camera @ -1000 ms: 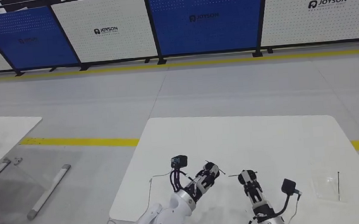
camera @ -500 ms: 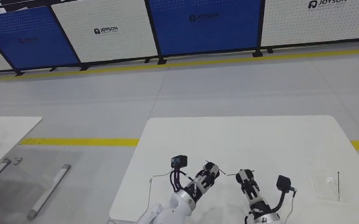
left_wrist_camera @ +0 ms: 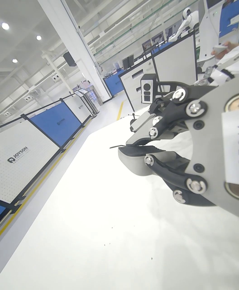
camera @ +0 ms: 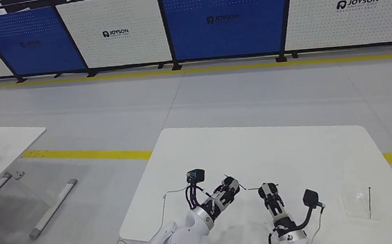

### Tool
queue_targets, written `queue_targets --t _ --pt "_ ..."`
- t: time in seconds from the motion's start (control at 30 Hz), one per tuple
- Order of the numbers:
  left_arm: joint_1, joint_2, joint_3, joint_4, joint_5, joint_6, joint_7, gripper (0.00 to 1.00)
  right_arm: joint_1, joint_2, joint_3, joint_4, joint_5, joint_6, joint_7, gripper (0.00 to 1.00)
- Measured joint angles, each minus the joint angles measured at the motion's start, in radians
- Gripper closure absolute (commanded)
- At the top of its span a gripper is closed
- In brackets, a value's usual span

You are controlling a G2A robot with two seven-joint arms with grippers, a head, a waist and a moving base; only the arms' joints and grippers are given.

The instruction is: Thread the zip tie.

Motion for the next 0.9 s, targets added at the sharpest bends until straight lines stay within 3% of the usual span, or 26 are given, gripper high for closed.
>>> queue_targets --t 0.43,0.9 --pt "0.0 0.0 0.0 0.0 0.0 0.0 0.0 1.0 0.017 -0.02 -0.009 0.013 -0.014 0.035 0.016 1.0" --pt "0.0 0.0 0.0 0.0 0.0 0.0 0.0 1.0 -0.015 -0.025 0.027 0.0 -0.022 -0.002 0.032 1.0"
